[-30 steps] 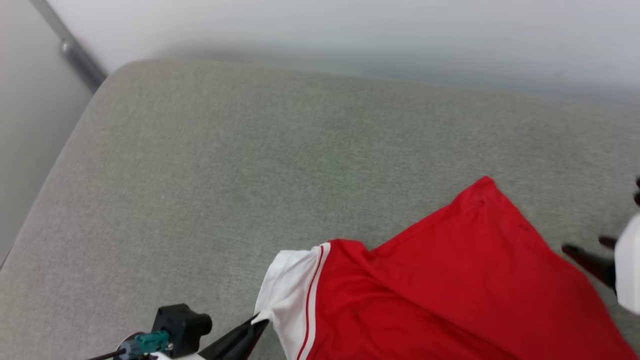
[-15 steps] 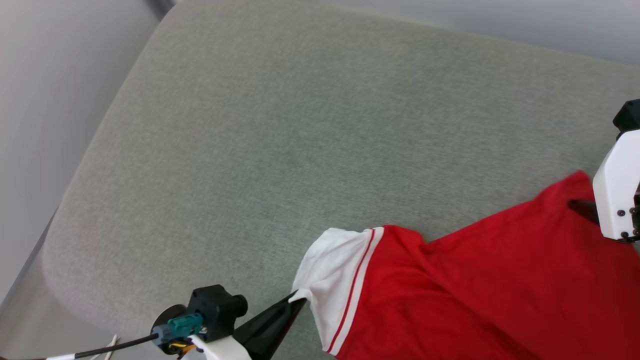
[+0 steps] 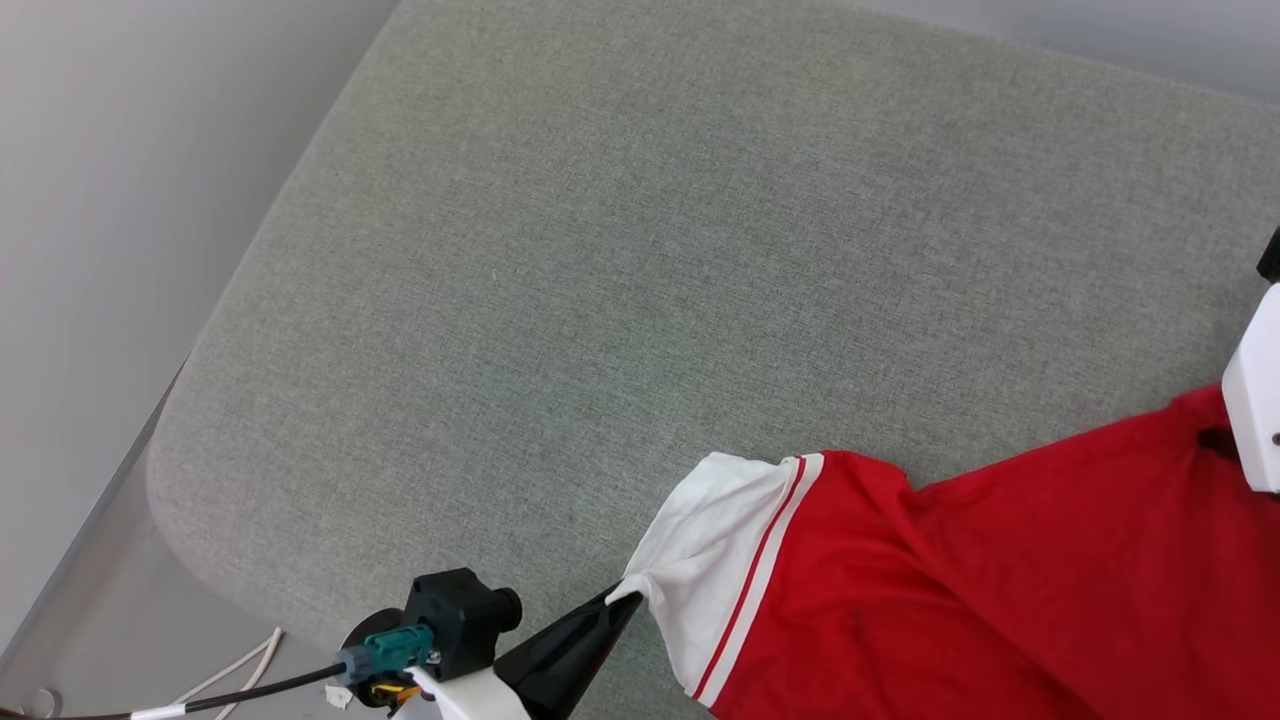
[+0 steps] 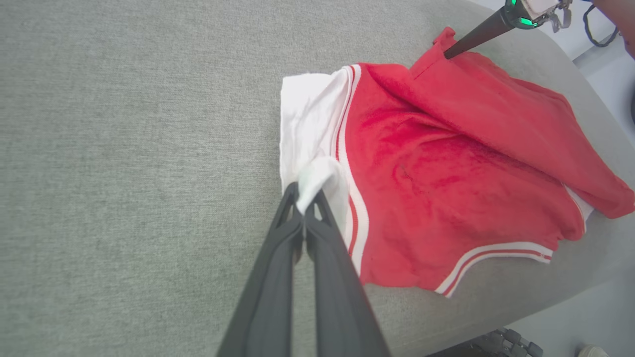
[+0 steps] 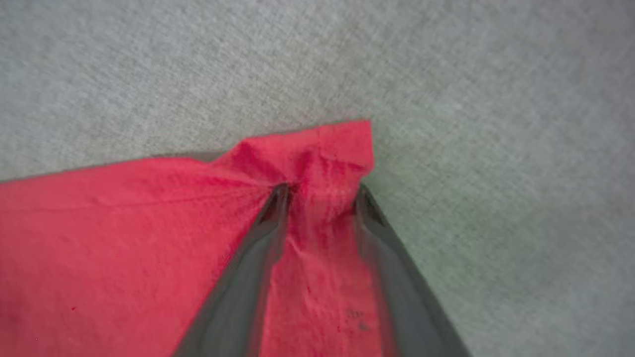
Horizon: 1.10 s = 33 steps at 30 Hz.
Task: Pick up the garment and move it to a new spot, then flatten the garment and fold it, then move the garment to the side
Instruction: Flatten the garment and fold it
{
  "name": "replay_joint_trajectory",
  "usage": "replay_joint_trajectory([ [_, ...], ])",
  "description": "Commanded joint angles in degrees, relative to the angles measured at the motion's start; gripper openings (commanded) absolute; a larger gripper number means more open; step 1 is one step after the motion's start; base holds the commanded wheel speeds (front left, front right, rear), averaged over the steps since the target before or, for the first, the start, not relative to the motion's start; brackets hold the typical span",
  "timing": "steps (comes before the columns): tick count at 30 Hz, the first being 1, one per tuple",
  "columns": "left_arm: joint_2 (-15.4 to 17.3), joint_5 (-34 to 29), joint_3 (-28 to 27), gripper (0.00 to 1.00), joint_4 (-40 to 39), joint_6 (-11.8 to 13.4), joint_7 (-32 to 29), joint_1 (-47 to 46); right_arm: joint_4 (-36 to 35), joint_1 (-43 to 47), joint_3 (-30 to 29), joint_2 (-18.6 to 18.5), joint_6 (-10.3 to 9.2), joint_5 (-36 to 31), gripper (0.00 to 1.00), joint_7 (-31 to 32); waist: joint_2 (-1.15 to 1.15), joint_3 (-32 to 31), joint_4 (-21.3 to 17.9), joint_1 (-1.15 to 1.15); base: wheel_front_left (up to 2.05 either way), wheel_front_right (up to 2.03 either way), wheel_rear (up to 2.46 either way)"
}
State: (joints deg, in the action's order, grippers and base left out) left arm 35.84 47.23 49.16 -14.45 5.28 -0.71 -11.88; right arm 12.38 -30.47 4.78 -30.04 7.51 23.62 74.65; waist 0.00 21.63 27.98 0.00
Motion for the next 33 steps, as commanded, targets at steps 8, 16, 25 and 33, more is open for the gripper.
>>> replay_joint_trajectory([
  [8,1.3,0.1,-0.8,0.0,0.3,0.7,0.4,0.0,3.5,2.7,1.1,1.3,-0.03,1.8,0.0,-7.4,0.0,-4.0,-2.1,0.0,0.0,0.0,0.0],
  [16,4.7,-1.1,-3.1,0.0,-2.2,3.2,0.6,0.0,4.0,-2.2,1.5,1.5,-0.03,5.1,0.0,-18.3,0.0,-11.4,-7.2,0.0,0.0,0.0,0.0],
  [25,9.2,-3.0,-8.8,0.0,-8.3,5.8,1.5,-4.1,-1.7,-4.8,0.5,1.2,-0.03,10.8,0.0,-27.5,0.0,-18.1,-14.1,0.0,0.0,0.0,0.0],
  [33,12.2,-4.0,-16.3,0.0,-14.0,7.3,2.1,-11.9,-12.2,-5.8,-3.1,0.6,-0.03,14.8,0.0,-31.2,0.0,-20.4,-19.7,0.0,0.0,0.0,0.0],
])
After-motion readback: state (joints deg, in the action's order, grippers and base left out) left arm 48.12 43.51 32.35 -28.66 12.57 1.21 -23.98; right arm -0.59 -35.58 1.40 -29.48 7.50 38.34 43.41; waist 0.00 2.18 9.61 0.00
